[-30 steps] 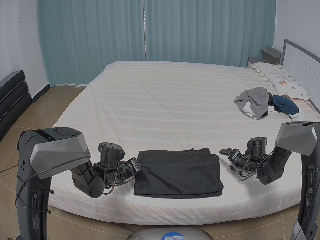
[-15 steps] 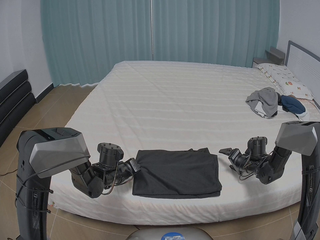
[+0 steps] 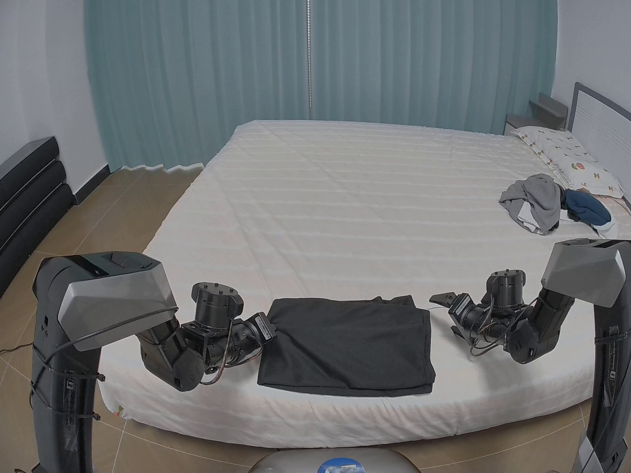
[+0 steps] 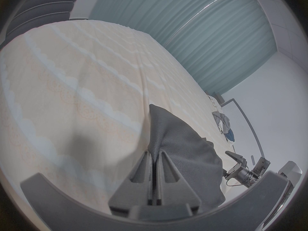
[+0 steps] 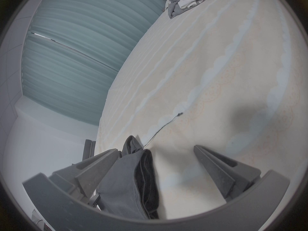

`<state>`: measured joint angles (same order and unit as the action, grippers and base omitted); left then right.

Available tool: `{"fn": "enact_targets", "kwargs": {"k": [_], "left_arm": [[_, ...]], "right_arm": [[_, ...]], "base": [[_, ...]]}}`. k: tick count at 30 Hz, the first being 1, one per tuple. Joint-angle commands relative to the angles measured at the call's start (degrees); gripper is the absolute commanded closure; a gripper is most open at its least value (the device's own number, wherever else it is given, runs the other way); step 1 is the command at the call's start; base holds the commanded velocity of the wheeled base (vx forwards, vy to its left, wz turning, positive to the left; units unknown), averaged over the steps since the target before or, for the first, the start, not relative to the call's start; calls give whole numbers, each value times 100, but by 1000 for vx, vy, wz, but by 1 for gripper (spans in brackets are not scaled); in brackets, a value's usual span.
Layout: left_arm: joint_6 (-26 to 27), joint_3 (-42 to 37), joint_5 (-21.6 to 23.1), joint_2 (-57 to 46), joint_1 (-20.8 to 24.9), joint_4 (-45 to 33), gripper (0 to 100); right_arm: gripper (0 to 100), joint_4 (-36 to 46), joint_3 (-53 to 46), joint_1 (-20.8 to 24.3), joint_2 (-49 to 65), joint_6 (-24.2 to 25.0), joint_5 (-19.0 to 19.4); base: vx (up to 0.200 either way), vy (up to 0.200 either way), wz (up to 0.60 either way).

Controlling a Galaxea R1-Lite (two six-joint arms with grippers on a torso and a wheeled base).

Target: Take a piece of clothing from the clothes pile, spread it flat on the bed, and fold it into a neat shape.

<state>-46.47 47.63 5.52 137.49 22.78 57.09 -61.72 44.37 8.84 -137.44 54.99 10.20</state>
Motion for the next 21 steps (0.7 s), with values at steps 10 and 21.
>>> {"fn": "enact_targets", "kwargs": {"k": [10,21], "left_arm": [[-2,-17,1,6,24,4,0],[6,-8,-174,33,7,66,0]], "right_arm": [[0,-7,1,4,-11,-6,-10],[0,-7,1,4,-20,-6,-10]], "base": [[0,0,0],[0,0,0]]}}
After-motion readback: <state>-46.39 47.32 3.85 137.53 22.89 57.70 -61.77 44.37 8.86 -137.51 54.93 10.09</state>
